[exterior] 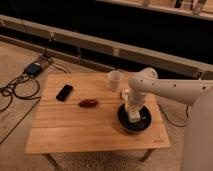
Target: Place the bottle in the ceramic bowl
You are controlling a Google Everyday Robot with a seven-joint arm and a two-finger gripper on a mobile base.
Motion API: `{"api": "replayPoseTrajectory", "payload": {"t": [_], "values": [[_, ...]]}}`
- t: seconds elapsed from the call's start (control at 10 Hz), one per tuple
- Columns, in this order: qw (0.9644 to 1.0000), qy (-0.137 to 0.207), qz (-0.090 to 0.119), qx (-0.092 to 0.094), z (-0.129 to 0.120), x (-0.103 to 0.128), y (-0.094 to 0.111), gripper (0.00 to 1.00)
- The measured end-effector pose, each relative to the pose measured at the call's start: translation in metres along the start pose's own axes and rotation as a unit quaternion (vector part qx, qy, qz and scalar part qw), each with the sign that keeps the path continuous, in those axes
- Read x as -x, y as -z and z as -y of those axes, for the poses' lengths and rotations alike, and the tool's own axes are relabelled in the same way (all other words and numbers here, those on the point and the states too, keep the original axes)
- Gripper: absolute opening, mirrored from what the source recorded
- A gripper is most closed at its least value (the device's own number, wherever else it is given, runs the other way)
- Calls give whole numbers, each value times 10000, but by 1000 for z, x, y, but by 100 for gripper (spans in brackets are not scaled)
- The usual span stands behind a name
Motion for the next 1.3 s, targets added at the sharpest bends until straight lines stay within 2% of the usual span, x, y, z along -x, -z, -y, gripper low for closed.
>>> {"api": "replayPoseTrajectory", "payload": {"t": [0.6,0.7,1.3], "values": [[9998,-150,101,93,3,-9,-2,76],[9998,-160,114,87,4,-9,-2,79],[9997,-193,145,50,7,-10,-1,80]]}}
